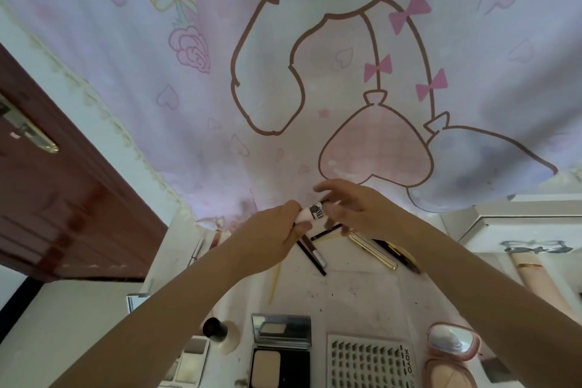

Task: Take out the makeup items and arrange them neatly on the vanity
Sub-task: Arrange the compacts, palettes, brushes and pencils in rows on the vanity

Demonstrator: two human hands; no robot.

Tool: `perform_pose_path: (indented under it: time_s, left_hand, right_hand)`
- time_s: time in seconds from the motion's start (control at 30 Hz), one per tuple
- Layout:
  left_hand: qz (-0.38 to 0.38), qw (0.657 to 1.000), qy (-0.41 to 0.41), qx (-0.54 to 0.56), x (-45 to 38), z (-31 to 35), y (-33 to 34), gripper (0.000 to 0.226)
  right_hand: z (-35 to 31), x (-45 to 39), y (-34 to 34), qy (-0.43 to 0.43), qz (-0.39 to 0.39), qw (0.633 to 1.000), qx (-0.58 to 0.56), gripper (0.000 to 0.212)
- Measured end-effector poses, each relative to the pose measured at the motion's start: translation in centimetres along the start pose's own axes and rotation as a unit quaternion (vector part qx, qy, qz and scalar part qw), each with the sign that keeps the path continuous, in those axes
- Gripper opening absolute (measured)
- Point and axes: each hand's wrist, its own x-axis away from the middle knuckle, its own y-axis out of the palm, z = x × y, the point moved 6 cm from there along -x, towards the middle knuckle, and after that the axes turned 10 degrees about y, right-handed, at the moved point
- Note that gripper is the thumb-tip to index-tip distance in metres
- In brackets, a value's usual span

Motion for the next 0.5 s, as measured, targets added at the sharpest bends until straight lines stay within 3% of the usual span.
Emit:
perform_pose_path:
  time_s: [0.1, 0.17, 0.27, 0.37, 0.43, 0.5]
  left_hand:
    - [-0.006, 1.000, 0.009, -0.025, -0.1, 0.2, 0.2, 0.017]
    - [-0.008, 1.000, 0.001, -0.021, 0.0, -0.1, 0.3, 0.018]
    - [-0.005, 1.000, -0.003, -0.011, 0.1, -0.3, 0.5, 0.017]
    - [0.004, 1.000, 0.005, -0.014, 0.0, -0.1, 0.6, 0.016]
    - [0.013, 1.000, 0.005, -0.011, 0.0, -0.2, 0.6, 0.017]
    - [0.020, 1.000, -0.002, -0.004, 0.1, -0.5, 0.5, 0.018]
  right_hand:
    - [0.0, -0.1, 0.0, 0.029, 0.012, 0.999, 0.041, 0.026]
    - [-0.3, 0.1, 0.0, -0.027, 0.015, 0.998, 0.048, 0.011]
    - [-0.2, 0.0, -0.1, -0.056, 0.003, 0.998, 0.010, 0.034]
    - [-0.2, -0.6, 0.2, -0.003, 0.007, 1.000, 0.015, 0.010]
    - [-0.5, -0.8, 0.0, -0.008, 0.027, 0.999, 0.045, 0.022]
    - [-0.8, -0.7, -0.3, -0.048, 0.032, 0.997, 0.055, 0.017]
